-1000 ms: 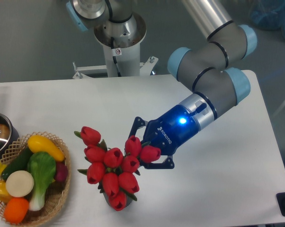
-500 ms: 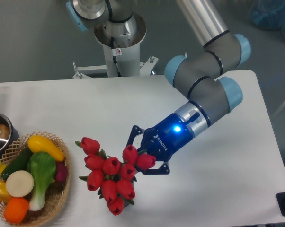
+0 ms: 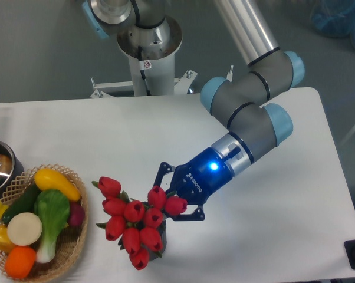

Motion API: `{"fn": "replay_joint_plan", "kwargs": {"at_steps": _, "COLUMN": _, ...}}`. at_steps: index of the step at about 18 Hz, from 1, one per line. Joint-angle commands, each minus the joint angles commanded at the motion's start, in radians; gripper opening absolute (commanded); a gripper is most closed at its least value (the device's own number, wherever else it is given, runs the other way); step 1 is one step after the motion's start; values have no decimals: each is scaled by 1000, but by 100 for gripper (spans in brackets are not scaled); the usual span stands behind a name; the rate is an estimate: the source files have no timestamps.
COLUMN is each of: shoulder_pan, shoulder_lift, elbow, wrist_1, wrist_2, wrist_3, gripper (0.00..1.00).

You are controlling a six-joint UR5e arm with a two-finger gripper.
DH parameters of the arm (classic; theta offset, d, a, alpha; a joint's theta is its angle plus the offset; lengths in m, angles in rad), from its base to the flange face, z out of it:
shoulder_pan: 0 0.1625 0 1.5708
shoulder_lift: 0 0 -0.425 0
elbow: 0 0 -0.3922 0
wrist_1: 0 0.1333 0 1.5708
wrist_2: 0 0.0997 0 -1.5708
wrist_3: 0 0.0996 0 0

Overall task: Insert the flowers into the vase
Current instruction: 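Push the tulips deeper into the vase and open the gripper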

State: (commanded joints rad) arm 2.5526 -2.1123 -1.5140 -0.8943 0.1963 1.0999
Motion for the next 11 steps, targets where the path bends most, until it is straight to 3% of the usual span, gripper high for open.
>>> {"fn": "replay_joint_plan", "kwargs": {"at_steps": 5, "shoulder_pan": -3, "shoulder_lift": -2, "elbow": -11, "wrist_1": 0, "wrist_2": 0, "wrist_3": 0, "gripper": 27}}
{"fn": "replay_joint_plan", "kwargs": {"at_steps": 11, "shoulder_pan": -3, "shoulder_lift": -3, "elbow": -20, "wrist_1": 3, "wrist_2": 2, "wrist_3": 0, "gripper": 52}}
